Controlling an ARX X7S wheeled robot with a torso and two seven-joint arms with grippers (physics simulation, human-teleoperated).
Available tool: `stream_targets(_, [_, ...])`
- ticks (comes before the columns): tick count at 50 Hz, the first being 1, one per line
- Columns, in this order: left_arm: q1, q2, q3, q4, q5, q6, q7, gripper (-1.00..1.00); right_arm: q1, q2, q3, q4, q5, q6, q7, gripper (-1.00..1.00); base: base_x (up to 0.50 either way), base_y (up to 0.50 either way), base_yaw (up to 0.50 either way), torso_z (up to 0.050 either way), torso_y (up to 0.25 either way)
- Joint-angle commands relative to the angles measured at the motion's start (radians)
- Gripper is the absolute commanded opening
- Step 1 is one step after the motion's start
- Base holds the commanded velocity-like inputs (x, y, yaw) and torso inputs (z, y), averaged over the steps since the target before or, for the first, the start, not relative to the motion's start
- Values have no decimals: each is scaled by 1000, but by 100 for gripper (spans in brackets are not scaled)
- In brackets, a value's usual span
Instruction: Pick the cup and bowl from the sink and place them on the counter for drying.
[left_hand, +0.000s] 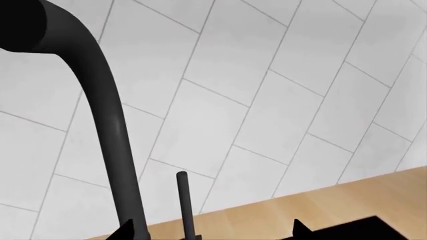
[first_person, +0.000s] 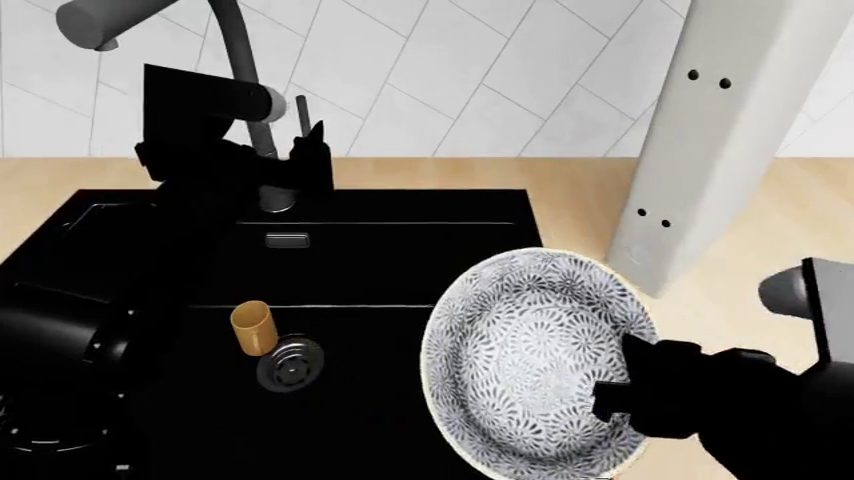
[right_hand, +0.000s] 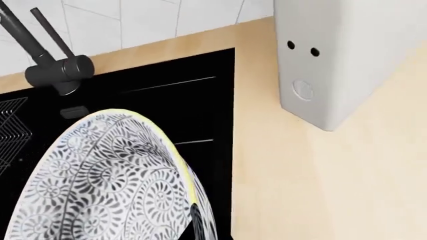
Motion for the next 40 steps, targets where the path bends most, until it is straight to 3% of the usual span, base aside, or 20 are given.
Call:
stream_targets(1, [0, 9, -1, -17, 6, 9, 10, 100, -473, 81, 716, -130, 296, 94, 117, -100, 0, 0, 0, 0, 0])
stream_targets(3, [2, 13, 0, -21, 6, 15, 8, 100, -531, 39, 898, -113, 355, 166, 150, -100, 0, 0, 0, 0, 0])
stream_targets(11, [13, 23, 9, -25, 9, 25, 0, 100, -706, -113, 1273, -28, 507, 400, 239, -100, 0, 0, 0, 0, 0])
stream_targets(19, [19, 15, 6, -21, 7, 21, -4, 100, -849, -174, 1571, 69, 618, 540, 296, -100, 0, 0, 0, 0, 0])
stream_targets(30, [34, -4, -3, -16, -1, 24, 1, 100, -824, -276, 1688, 217, 492, 698, 250, -100, 0, 0, 0, 0, 0])
stream_targets(40, [50, -3, -8, -29, -3, 44, 0, 100, -691, -294, 1543, 296, 302, 762, 189, -100, 0, 0, 0, 0, 0])
